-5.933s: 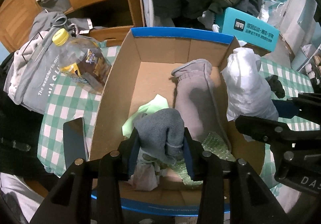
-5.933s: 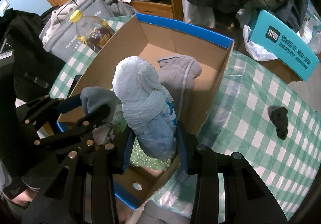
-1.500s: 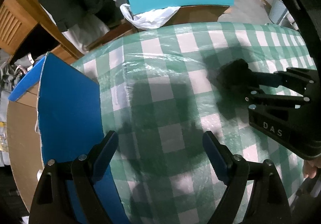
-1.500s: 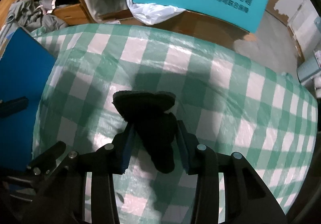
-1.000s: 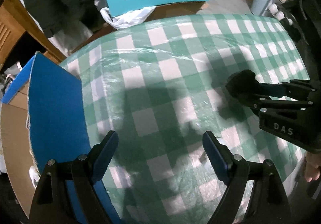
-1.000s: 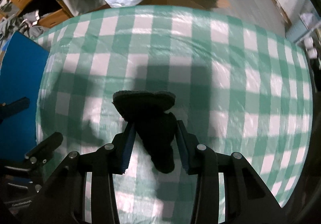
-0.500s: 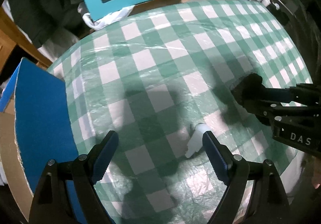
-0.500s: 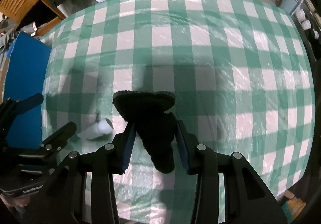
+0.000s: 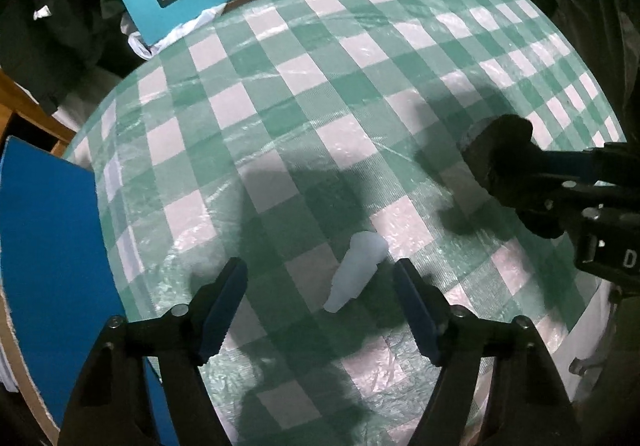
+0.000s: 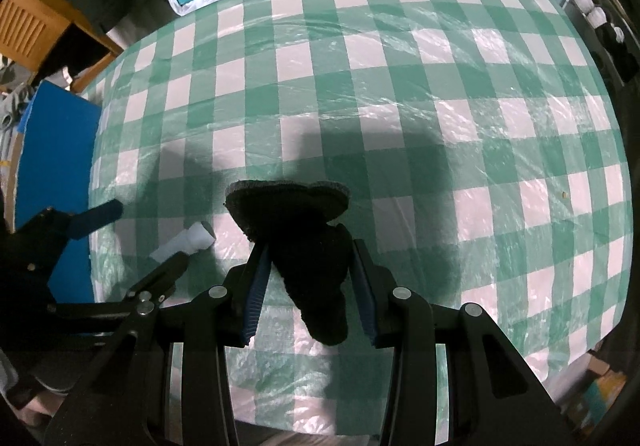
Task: Organize soft objects
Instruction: 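Grasp the small white item with the left tool while the right tool holds the black sock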
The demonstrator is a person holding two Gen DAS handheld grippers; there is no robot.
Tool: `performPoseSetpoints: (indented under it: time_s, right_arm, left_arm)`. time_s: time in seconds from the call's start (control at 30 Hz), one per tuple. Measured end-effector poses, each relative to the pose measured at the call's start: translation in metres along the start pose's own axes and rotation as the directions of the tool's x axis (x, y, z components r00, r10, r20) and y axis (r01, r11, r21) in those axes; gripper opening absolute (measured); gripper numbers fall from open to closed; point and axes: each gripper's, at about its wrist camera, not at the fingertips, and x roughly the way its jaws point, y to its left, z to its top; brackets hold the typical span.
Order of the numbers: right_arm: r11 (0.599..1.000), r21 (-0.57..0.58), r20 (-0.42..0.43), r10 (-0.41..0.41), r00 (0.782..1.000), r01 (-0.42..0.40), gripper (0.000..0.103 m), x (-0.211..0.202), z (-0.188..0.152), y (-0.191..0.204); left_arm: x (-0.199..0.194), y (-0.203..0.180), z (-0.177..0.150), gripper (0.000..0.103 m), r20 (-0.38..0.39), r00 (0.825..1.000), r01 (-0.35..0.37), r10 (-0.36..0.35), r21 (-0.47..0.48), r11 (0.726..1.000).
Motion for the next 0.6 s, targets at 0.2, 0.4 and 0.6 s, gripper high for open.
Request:
performPoseSetpoints:
  time_s: [0.2,0.4,0.6]
  right_arm:
    - [1.0,0.003,-0.006,0.004,1.0,-0.004,0.039,-0.001,0.0,-0.001]
    - [1.0,0.003,-0.009,0.004,1.0,-0.004,0.039,0.0,0.001,0.0]
    - [1.0,-0.005,-0.007,0.002,1.0,-0.002,0.039,0.001,0.002,0.003]
  left_arm:
    - [0.012,-0.003,-0.001,0.067,-0.024,1.0,0.014,-0.014,0.011,1.0]
    - [0.016,-0.007,0.0,0.048,-0.023,0.999,0.043,-0.043,0.016,0.999]
    - [0.017,-0.013,0.0,0.029,-0.005,0.999,0.048,-0.048,0.033,0.998]
